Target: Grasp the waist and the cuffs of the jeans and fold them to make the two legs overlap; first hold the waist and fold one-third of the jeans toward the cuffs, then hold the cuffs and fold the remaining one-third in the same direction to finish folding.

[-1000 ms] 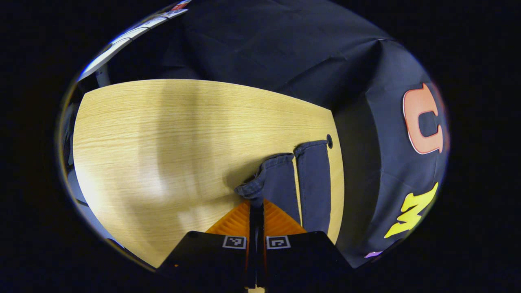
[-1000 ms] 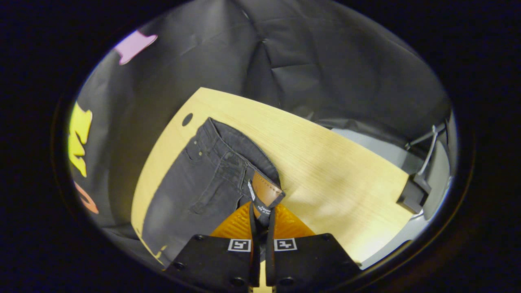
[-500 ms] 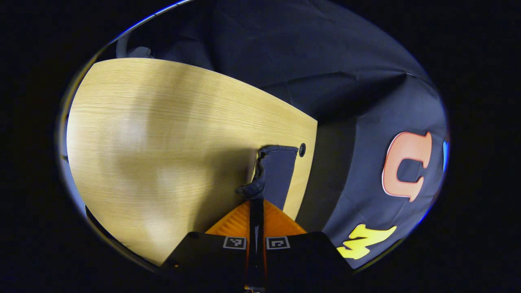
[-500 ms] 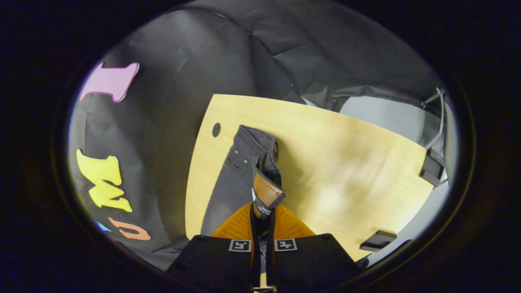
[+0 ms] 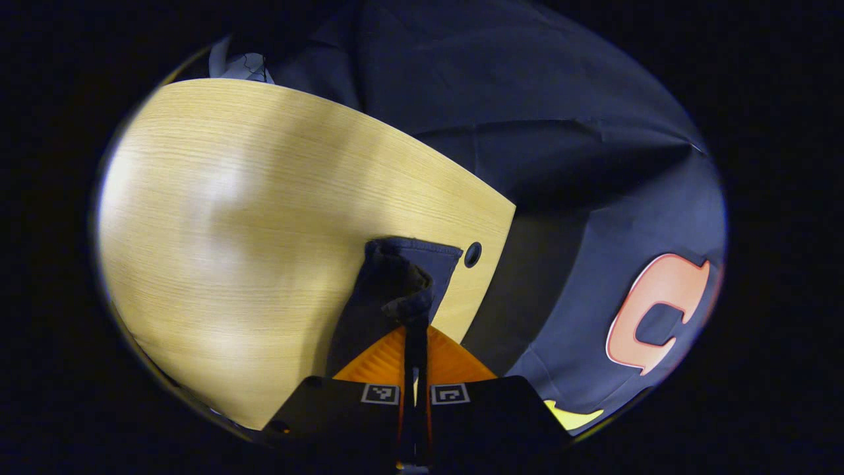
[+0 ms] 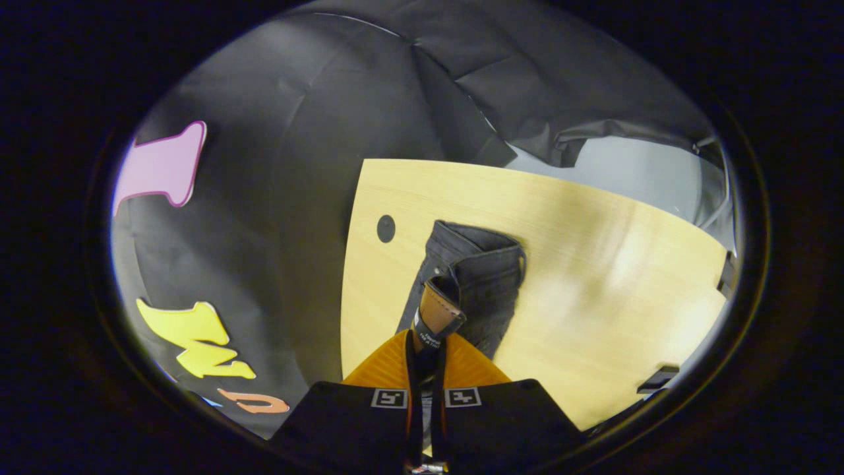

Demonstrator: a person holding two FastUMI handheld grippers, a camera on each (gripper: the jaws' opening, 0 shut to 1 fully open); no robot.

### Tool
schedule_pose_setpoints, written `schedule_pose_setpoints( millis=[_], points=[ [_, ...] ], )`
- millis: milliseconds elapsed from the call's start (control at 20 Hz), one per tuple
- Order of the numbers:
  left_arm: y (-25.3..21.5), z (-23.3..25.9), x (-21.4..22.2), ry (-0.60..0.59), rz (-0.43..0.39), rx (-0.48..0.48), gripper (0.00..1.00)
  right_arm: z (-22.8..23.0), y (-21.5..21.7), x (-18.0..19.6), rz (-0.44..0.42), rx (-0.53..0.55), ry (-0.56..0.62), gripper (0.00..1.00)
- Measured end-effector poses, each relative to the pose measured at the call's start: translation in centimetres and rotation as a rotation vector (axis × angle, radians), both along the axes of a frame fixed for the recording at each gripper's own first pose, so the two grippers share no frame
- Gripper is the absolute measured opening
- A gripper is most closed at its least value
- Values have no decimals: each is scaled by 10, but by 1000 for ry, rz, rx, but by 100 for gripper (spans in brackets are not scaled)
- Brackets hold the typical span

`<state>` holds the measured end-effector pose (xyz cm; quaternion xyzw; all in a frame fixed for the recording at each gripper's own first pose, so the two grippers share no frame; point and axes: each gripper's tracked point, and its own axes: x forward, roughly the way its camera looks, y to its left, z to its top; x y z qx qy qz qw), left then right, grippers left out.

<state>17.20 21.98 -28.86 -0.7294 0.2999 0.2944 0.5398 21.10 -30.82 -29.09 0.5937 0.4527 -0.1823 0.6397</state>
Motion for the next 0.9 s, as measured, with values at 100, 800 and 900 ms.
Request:
schedule_pose_setpoints(
  millis=[100,800,900],
  points=[
    [2,-7,26,10,7,5,4,-10,0,26,9,-3,8,6],
    [-8,-111,119,98,-125,15,5,-103,5,105,-4,-35,28,2],
    [-9,-118,119,117,-150,28,0,-104,5,105,26,-71,34,9]
  ],
)
